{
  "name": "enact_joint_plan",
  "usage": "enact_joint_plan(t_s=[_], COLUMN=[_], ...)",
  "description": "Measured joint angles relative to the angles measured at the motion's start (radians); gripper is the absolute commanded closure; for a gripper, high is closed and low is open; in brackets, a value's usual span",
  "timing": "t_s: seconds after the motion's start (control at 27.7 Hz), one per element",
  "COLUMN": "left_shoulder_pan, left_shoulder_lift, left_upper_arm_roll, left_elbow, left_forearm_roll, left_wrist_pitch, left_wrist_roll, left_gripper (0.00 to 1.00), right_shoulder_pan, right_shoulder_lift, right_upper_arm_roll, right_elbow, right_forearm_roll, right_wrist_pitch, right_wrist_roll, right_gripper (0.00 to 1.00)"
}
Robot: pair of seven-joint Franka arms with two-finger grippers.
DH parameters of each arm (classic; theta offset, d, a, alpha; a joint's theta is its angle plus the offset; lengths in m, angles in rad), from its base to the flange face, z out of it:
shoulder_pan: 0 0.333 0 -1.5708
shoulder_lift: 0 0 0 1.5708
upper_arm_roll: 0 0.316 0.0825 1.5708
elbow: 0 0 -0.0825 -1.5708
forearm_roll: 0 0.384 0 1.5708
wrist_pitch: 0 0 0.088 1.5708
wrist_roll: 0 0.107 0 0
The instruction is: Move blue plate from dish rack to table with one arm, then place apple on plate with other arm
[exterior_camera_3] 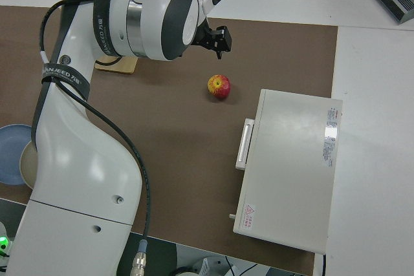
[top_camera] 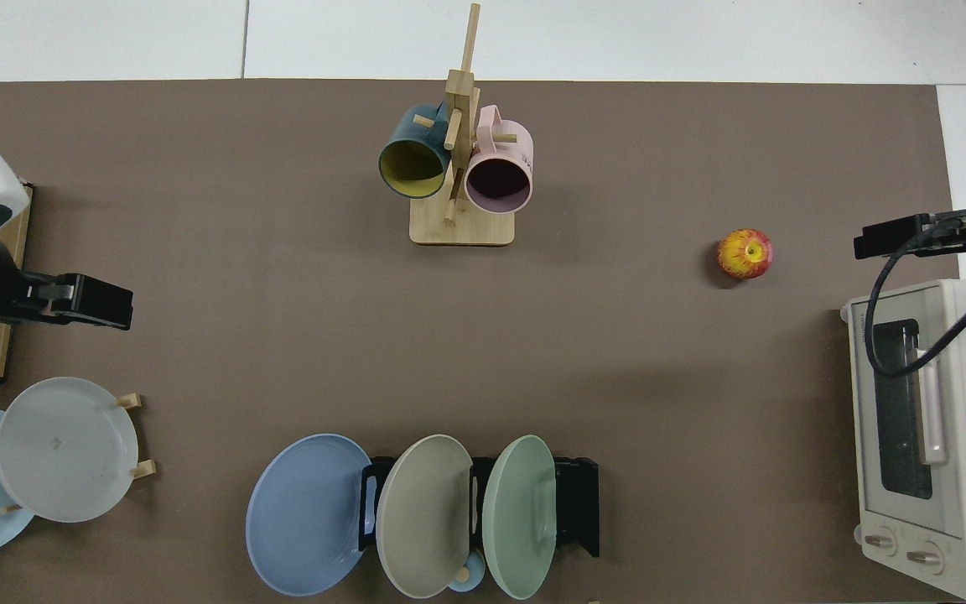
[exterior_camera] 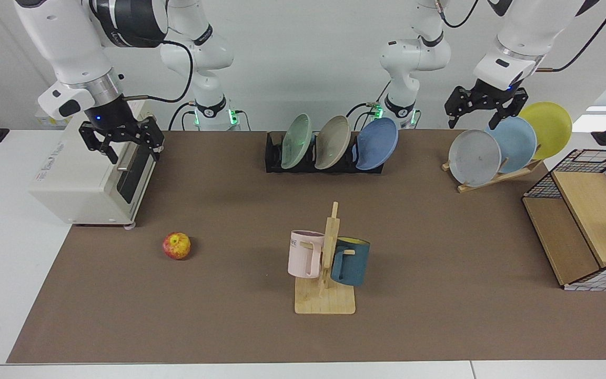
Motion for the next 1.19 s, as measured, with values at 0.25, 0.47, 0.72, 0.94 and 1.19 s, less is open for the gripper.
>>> enact_joint_plan(t_s=[0.25,0.47,0.72,0.94,1.19], left_shoulder_pan=[0.000,0.000,-0.002,-0.003,-0.003], left_shoulder_lift=[-0.004,-0.007,-0.008,-0.009,-0.013], left_upper_arm_roll=[0.001,0.001,0.000,0.000,0.000], left_elbow=[0.000,0.000,0.000,0.000,-0.002], left_forearm_roll=[0.000,0.000,0.000,0.000,0.000], left_wrist_pitch=[-0.007,-0.007,-0.008,-0.009,-0.010], left_wrist_roll=[-0.001,-0.001,-0.001,-0.001,-0.001], left_gripper=[0.00,0.00,0.00,0.00,0.00], right_shoulder_pan=[0.000,0.000,-0.002,-0.002,-0.002], right_shoulder_lift=[0.000,-0.001,-0.001,-0.003,-0.006], right_upper_arm_roll=[0.000,0.000,-0.002,-0.005,-0.005], right_elbow=[-0.001,-0.002,-0.003,-0.006,-0.010], right_forearm_roll=[0.000,0.000,0.000,0.000,0.000], right_wrist_pitch=[0.000,-0.009,-0.012,-0.015,-0.017], right_wrist_roll=[0.000,0.000,0.000,0.000,0.000], right_gripper=[0.00,0.00,0.00,0.00,0.00])
